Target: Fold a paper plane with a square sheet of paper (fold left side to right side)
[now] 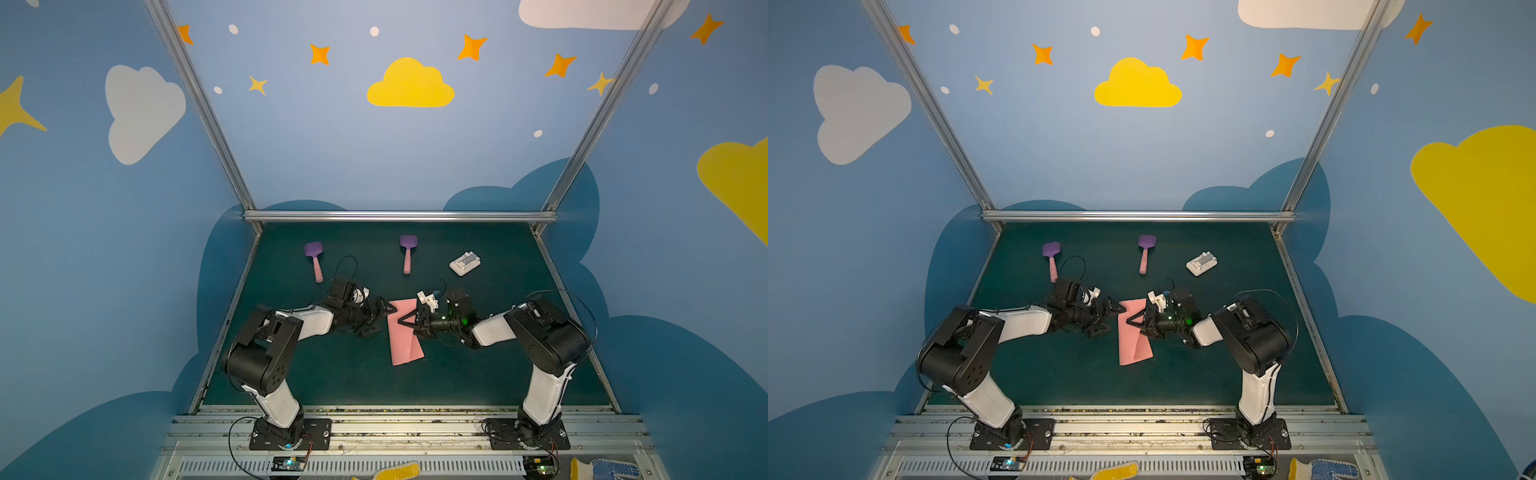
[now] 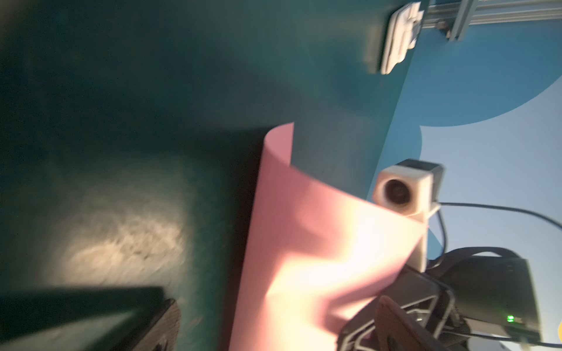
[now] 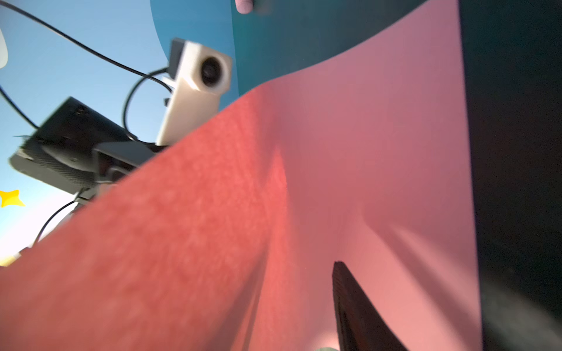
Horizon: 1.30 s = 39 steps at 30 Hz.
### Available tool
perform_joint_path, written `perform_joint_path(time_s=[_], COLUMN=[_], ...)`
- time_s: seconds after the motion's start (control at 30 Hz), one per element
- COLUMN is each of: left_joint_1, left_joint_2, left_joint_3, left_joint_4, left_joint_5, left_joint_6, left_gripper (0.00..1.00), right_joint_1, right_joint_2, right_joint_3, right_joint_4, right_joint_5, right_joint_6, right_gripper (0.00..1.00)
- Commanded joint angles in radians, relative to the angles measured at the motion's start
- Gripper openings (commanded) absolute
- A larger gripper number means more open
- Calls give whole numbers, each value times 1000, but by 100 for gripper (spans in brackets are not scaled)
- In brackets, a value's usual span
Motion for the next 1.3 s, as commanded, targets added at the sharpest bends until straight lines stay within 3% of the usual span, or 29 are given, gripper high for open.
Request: perform_joint_path(time_s=[0.0, 0.37, 0.47, 0.87, 1.07, 1.27], left_joint_1=[-10, -28, -33, -52, -72, -73], left_joint_2=[-38, -49, -40, -39, -73, -148], left_joint_3=[-14, -31, -33, -27, -46, -91], left_joint_4=[8, 20, 31, 56, 71, 42], left_joint_5=[-9, -27, -27, -39, -57, -99], left_joint_6=[1, -9, -12, -38, -59, -55], left_gripper=[100, 100, 100, 100, 100, 100], right_joint_1=[1, 29, 48, 98, 82, 51], right_joint_2=[-68, -153, -151, -162, -149, -119], right_joint_3=[8, 134, 169, 257, 296, 330], right_joint_4=[-127, -569, -680, -844, -835, -796], right_joint_5=[4, 52, 85, 186, 201, 169], right_joint_6=[-66, -284, -336, -376, -349, -318], right_gripper=[47, 38, 31, 26, 20, 25])
